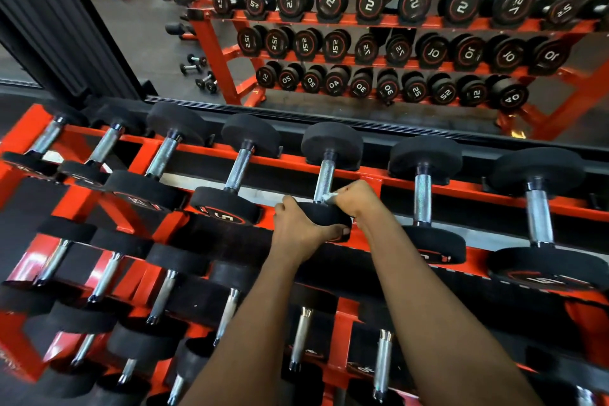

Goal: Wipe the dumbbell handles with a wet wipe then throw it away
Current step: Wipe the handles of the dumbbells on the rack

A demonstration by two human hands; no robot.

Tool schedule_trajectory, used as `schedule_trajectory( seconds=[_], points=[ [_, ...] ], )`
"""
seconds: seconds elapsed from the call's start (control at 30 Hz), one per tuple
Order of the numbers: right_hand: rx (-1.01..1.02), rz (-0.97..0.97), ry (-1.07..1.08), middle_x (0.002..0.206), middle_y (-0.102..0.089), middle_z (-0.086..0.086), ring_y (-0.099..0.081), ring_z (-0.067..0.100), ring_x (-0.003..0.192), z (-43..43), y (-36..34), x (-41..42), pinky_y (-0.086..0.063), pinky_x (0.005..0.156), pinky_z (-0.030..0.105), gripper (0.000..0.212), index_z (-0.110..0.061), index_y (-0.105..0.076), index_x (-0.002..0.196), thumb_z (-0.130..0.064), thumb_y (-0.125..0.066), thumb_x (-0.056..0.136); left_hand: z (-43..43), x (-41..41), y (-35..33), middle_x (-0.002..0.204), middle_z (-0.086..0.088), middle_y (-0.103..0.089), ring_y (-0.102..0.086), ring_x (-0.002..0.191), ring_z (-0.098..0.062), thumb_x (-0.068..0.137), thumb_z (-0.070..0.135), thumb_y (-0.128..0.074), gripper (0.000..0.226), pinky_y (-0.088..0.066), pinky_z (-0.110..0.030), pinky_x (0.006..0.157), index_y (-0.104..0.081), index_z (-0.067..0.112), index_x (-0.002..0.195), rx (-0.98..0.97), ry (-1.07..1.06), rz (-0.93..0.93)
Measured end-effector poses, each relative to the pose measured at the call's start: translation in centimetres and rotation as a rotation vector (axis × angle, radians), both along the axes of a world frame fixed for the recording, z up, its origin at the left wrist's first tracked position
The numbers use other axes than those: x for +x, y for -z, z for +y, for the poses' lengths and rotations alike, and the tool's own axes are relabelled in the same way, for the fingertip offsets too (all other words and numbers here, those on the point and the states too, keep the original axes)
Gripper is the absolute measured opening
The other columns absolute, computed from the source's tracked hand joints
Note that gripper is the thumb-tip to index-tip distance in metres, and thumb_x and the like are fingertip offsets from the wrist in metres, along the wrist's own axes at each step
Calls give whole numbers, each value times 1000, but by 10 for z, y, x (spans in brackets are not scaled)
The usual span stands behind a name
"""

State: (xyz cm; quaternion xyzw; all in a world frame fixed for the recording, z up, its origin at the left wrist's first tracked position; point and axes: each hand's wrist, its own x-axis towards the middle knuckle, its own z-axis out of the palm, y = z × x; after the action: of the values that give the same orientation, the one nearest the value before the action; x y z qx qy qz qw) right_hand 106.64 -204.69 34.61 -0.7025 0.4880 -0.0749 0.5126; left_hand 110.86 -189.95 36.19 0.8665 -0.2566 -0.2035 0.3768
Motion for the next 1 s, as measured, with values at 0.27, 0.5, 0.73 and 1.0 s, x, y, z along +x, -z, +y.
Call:
schedule_trajectory(
  seconds=[0.27, 0.5, 0.73, 1.0],
  points=[
    [188, 17, -135, 70, -64, 10, -57, 20, 60, 1, -3, -4, -45, 52, 28, 31, -9, -60, 71, -2, -40, 93, 0, 2, 1, 120, -5, -47, -51, 113, -23, 42, 61, -94, 100, -50, -38, 96, -43, 14, 114, 11, 4, -23],
    [251, -23, 16, 77, -68, 16, -62, 25, 61, -6, -7, 12, -52, 51, 29, 26, 2, -68, 89, 1, -42, 85, -2, 2, 2, 122, -4, -47, -49, 115, -23, 40, 66, -91, 105, -49, -40, 99, -42, 15, 118, 22, 12, -13],
    [412, -391, 218, 81, -69, 24, -67, 29, 67, -6, -17, 28, -60, 69, 40, 24, 10, -68, 89, 7, -44, 88, 0, 3, 0, 122, -3, -46, -47, 114, -22, 44, 64, -92, 100, -49, -40, 99, -42, 16, 116, 19, 25, -21],
    [391, -416, 308, 81, -66, 21, -66, 28, 59, -18, -19, 34, -59, 57, 40, 17, 5, -65, 92, 10, -52, 82, -1, 3, 1, 115, 0, -45, -48, 111, -22, 42, 64, -91, 97, -49, -39, 96, -41, 19, 111, 30, 14, -17]
  ],
)
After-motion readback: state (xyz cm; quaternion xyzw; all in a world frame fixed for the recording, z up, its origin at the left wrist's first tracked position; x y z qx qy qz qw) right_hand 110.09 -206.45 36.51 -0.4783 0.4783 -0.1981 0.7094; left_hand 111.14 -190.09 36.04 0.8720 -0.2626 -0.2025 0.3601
